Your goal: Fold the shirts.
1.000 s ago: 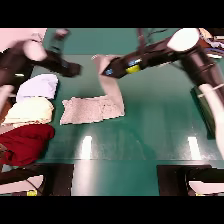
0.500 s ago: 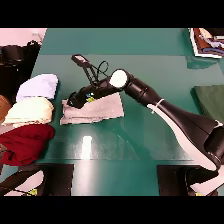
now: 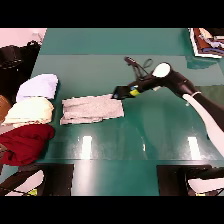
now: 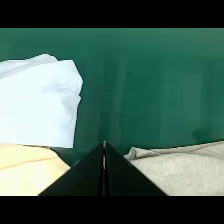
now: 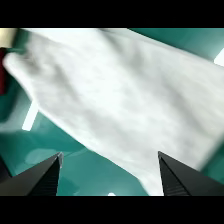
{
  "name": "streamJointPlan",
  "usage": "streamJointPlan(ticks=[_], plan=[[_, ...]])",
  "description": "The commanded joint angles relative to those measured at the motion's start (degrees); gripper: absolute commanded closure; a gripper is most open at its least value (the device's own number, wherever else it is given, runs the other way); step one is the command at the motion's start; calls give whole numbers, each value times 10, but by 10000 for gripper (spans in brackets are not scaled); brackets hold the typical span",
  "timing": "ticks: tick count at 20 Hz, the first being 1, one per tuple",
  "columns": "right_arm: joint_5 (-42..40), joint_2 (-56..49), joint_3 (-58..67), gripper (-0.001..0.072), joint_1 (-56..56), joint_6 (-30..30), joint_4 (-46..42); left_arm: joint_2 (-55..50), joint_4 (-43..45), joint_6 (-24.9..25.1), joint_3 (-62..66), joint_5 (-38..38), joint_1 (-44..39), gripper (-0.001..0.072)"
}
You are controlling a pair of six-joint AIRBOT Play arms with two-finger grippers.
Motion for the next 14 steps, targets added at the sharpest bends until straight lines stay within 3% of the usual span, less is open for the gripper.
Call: streamJointPlan(ticks=[1,6,8,10,12,14], plan=[[6,0,-80,36,-86,3,36,-1,-26,0,0,7,1,685],[33,-94,-39,41,-76,2,92,-1,-33,15,0,22,1,684],[36,-130,4,98,-47,3,92,-1,-33,17,0,24,1,684],[36,-161,43,106,-15,7,92,-1,-33,26,0,24,1,685],[37,-181,73,153,9,7,91,-1,-35,26,0,24,1,684],[33,-191,94,310,27,6,89,-1,-47,26,0,24,1,684]])
